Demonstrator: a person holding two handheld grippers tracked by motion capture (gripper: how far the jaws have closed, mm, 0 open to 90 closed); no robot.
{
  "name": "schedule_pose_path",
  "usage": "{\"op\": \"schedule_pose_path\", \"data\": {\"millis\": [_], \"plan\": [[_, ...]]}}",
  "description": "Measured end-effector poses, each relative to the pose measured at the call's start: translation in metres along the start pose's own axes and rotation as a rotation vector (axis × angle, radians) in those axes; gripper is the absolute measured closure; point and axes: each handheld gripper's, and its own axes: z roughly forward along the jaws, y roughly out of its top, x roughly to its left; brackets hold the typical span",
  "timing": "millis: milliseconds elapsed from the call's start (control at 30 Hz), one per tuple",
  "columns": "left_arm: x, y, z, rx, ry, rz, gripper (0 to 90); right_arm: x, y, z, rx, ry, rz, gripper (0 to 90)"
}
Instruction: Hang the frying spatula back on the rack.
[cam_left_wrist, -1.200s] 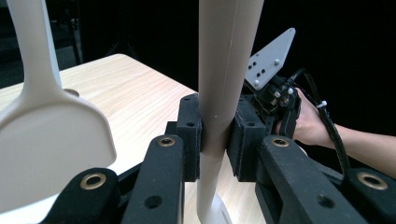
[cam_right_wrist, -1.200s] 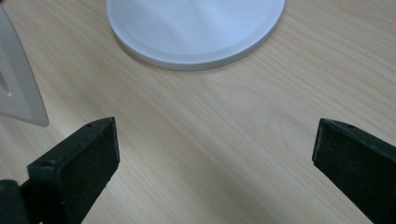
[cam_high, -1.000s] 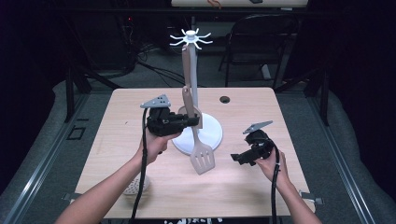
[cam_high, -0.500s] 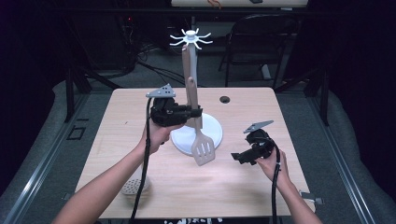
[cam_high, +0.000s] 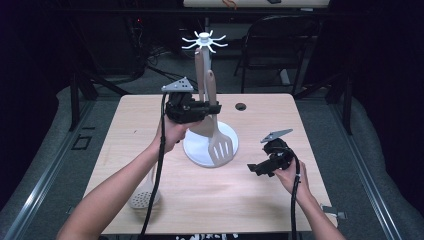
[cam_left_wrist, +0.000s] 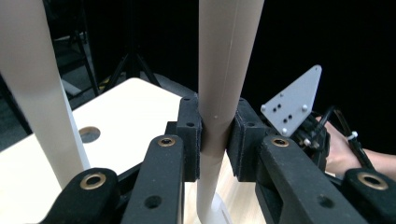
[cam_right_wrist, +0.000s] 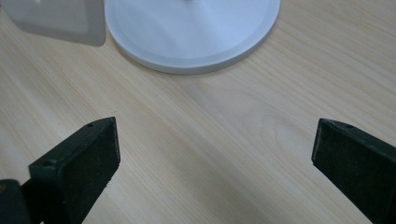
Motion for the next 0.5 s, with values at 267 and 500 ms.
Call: {"op": "schedule_pose_path", "data": {"millis": [267,500], "plan": [[0.002,0.014,0.004,-0.009,0.005,0.006,76.8,0.0,0.0,-0.001,-0.01,-0.001,-0.012,0.7],[0.006,0.024,0.007,-0.019,0.009,0.002,76.8,0.002,0.0,-0.001,-0.006,0.003,-0.025,0.5]]}}
